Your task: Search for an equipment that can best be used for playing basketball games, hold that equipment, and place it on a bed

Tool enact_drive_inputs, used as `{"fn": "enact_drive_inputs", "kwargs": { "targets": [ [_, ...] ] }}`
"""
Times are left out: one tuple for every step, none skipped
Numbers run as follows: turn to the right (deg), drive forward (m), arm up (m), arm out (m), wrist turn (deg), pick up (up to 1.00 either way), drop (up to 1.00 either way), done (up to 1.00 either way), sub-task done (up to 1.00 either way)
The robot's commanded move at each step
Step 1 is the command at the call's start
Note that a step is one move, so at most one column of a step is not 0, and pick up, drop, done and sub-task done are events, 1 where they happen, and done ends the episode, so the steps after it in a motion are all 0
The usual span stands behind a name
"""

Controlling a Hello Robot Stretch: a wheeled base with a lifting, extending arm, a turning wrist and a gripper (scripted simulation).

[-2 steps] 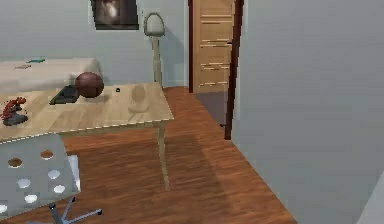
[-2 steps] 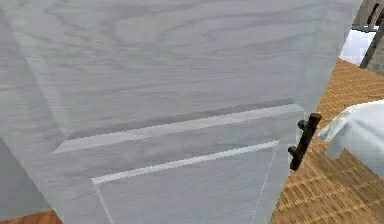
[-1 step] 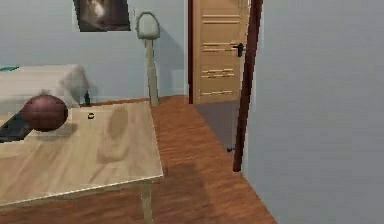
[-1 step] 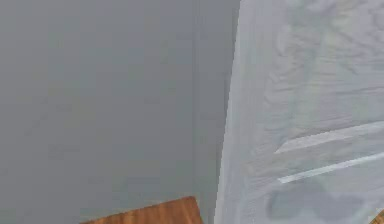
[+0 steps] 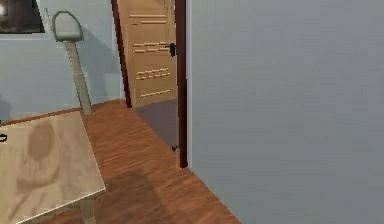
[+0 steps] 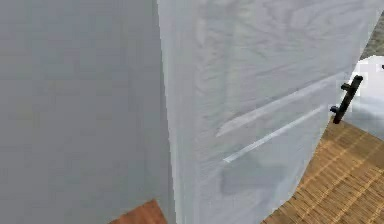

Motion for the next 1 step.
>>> {"fn": "enact_drive_inputs", "kwargs": {
  "targets": [
    [0.0,0.8,0.0,0.0,0.0,0.0,0.0,0.0,0.0]
  ]
}}
